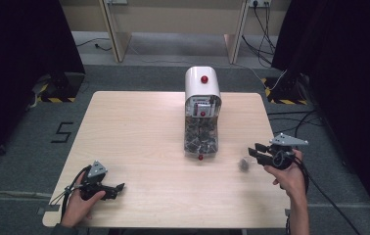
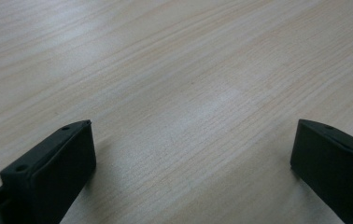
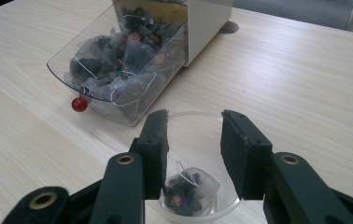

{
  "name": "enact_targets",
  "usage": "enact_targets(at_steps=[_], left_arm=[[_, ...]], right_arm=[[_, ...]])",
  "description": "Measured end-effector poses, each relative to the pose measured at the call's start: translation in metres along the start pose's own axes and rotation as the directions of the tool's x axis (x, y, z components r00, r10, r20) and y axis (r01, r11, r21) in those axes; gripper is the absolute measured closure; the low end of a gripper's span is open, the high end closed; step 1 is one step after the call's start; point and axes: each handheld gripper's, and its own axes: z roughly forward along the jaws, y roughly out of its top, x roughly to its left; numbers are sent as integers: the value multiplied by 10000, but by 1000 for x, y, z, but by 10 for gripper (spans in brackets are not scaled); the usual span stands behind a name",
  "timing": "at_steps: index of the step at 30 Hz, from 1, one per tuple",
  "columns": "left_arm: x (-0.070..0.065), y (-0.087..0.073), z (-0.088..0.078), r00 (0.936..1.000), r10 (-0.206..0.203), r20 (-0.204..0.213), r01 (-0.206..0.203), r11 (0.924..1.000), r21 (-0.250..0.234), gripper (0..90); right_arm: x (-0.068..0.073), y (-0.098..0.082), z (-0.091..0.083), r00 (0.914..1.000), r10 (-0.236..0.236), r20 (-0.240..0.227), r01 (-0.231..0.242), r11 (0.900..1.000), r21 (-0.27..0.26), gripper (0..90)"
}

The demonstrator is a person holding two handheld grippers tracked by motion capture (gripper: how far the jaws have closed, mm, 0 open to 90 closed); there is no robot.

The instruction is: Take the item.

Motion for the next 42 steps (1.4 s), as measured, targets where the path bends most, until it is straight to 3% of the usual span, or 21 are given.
enact_targets(at_steps=[15,31,42], left_arm=[[0,0,0,10000,0,3,0,10000,-6,0],[0,0,0,10000,0,2,0,10000,-9,0],[0,0,0,10000,-1,2,1,10000,-7,0]], right_arm=[[13,7,2,9991,-388,-187,384,9989,-255,490],[18,7,8,9981,-568,251,579,9974,-421,284],[20,-1,9,9979,-559,324,566,9982,-213,265]])
